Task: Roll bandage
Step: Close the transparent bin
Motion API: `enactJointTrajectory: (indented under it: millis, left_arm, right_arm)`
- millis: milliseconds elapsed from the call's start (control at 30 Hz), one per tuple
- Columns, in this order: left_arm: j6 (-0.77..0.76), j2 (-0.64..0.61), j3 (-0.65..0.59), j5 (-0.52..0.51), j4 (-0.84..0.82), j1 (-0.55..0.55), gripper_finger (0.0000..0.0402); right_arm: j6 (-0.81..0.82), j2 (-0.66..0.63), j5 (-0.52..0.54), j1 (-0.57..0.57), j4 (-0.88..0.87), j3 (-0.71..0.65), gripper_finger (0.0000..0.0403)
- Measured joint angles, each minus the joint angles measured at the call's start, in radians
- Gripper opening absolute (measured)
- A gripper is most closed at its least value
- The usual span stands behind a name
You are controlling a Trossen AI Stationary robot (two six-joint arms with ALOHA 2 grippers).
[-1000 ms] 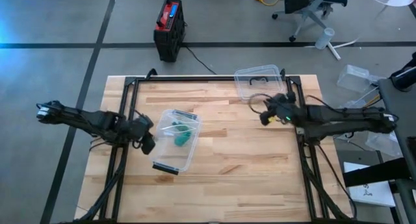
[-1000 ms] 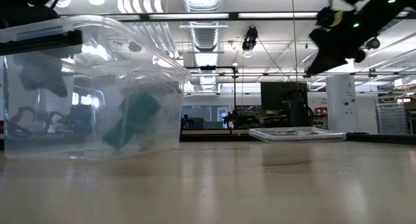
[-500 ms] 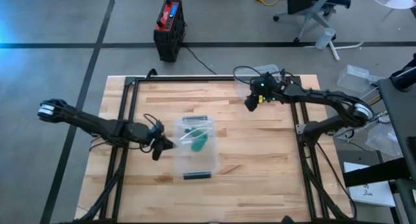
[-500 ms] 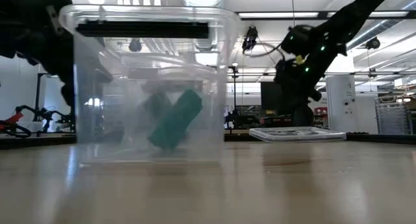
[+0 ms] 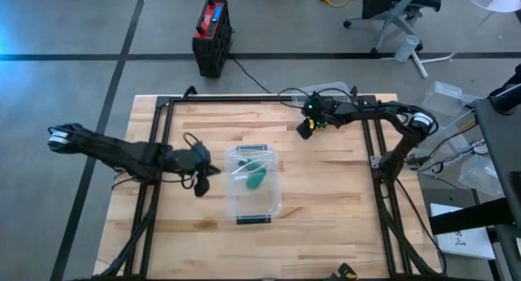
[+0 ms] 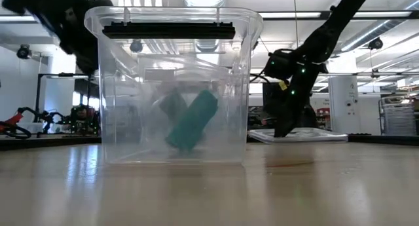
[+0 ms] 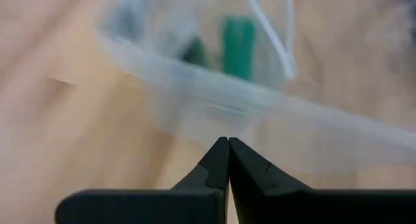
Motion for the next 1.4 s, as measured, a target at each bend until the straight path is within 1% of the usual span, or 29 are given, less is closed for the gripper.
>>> enactJointTrajectory:
  millis: [67,167,300,333,400,533,633,733,767,833,867,967,1033,1067,1100,1200,1333,1400]
  left_arm:
    - [0.013,-0.036,0.061,-0.080,-0.115,0.000,0.0000]
    - [0.044,-0.079,0.108,-0.176,-0.158,0.000,0.0000]
    - [0.063,-0.117,0.111,-0.226,-0.151,0.000,0.0001]
    - [0.061,-0.125,0.105,-0.231,-0.152,0.000,0.0002]
    - [0.056,-0.139,0.089,-0.233,-0.141,0.000,0.0007]
    - [0.052,-0.143,0.025,-0.234,-0.058,0.000,0.0019]
    - [0.059,-0.133,-0.020,-0.233,0.061,0.000,0.0029]
    - [0.082,-0.124,-0.031,-0.204,0.161,-0.010,0.0040]
    - [0.086,-0.129,-0.026,-0.189,0.158,-0.017,0.0044]
    - [0.087,-0.139,0.013,-0.176,0.098,-0.033,0.0051]
    - [0.067,-0.144,0.044,-0.176,0.045,-0.044,0.0055]
    - [-0.092,-0.159,0.145,-0.174,-0.243,-0.090,0.0066]
    - [-0.232,-0.154,0.201,-0.131,-0.377,-0.122,0.0074]
    - [-0.297,-0.153,0.219,-0.101,-0.419,-0.138,0.0078]
    - [-0.358,-0.150,0.232,-0.068,-0.445,-0.155,0.0083]
    - [-0.477,-0.126,0.243,0.010,-0.435,-0.222,0.0095]
    - [-0.594,-0.075,0.218,0.032,-0.373,-0.325,0.0111]
    - [-0.641,-0.047,0.207,0.030,-0.343,-0.377,0.0121]
  right_arm:
    - [0.006,0.003,-0.016,0.027,0.007,-0.005,0.0140]
    - [0.034,-0.020,-0.083,0.088,-0.001,-0.020,0.0146]
    - [0.045,-0.087,-0.258,0.199,0.005,-0.026,0.0147]
    - [0.036,-0.116,-0.279,0.218,0.016,-0.025,0.0147]
    - [0.009,-0.184,-0.266,0.233,0.018,-0.026,0.0148]
    - [-0.028,-0.294,-0.187,0.233,-0.005,-0.053,0.0148]
    - [-0.085,-0.334,-0.185,0.248,-0.007,-0.082,0.0145]
    - [-0.156,-0.349,-0.205,0.310,-0.009,-0.125,0.0140]
    - [-0.164,-0.359,-0.211,0.337,-0.013,-0.140,0.0139]
    - [-0.169,-0.383,-0.212,0.403,-0.008,-0.161,0.0136]
    - [-0.166,-0.396,-0.208,0.440,-0.001,-0.171,0.0135]
    - [-0.104,-0.405,-0.166,0.575,0.036,-0.193,0.0133]
    - [-0.050,-0.403,-0.131,0.672,0.055,-0.206,0.0133]
    - [-0.029,-0.398,-0.112,0.721,0.079,-0.209,0.0135]
    - [-0.007,-0.391,-0.091,0.770,0.116,-0.211,0.0136]
    - [0.039,-0.365,-0.043,0.911,0.223,-0.216,0.0142]
    - [0.101,-0.298,0.009,1.049,0.412,-0.215,0.0148]
    - [0.155,-0.249,0.090,1.105,0.491,-0.215,0.0148]
